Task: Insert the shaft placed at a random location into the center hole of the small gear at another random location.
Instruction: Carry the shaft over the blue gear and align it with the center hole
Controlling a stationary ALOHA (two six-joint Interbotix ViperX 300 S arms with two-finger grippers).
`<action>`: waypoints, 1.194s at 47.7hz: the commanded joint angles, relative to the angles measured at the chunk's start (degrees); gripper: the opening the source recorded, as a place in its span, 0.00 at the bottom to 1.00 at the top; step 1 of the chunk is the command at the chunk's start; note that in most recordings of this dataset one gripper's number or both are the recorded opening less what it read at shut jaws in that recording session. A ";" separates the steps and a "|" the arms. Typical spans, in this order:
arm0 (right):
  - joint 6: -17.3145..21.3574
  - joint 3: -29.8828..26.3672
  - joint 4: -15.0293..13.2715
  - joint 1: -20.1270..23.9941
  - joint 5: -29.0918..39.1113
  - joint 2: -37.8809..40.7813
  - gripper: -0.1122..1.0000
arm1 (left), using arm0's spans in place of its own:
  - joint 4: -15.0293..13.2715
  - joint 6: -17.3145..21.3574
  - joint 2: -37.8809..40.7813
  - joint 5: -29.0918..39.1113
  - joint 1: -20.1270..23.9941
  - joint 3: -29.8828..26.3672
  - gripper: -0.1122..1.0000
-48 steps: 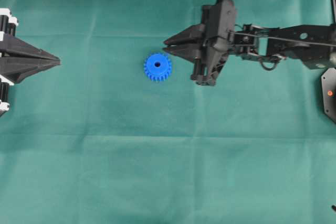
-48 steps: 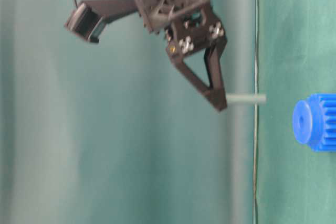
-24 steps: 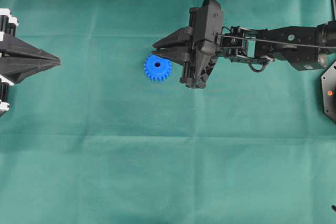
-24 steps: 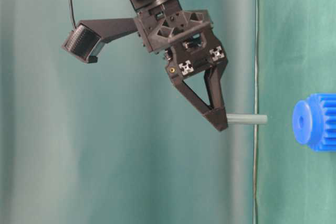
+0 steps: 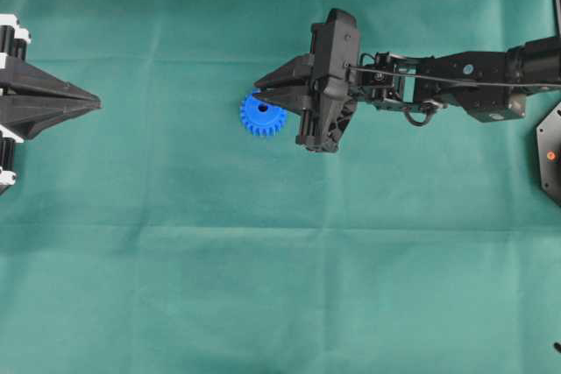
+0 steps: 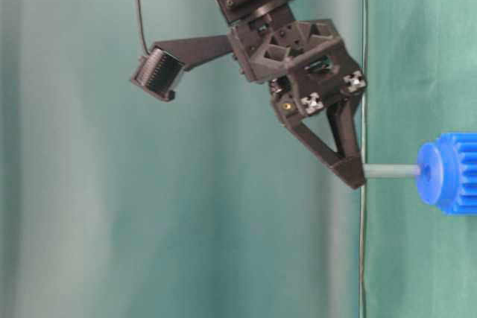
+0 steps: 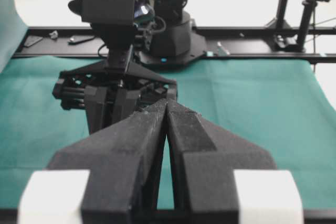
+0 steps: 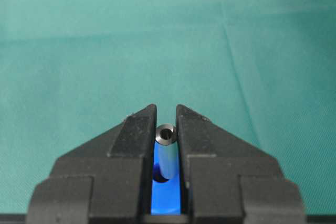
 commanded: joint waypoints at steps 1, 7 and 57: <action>-0.26 -0.97 0.35 0.18 -0.97 -0.44 0.20 | 0.18 -0.09 0.35 -0.35 0.00 -1.23 0.10; -0.26 -0.79 0.35 0.18 -1.05 -0.26 0.20 | 0.18 -0.09 0.35 -0.35 0.00 -1.23 0.10; -0.18 -0.79 0.44 0.18 -0.18 -3.78 0.20 | 0.18 -0.18 0.09 -0.26 0.00 -1.23 0.10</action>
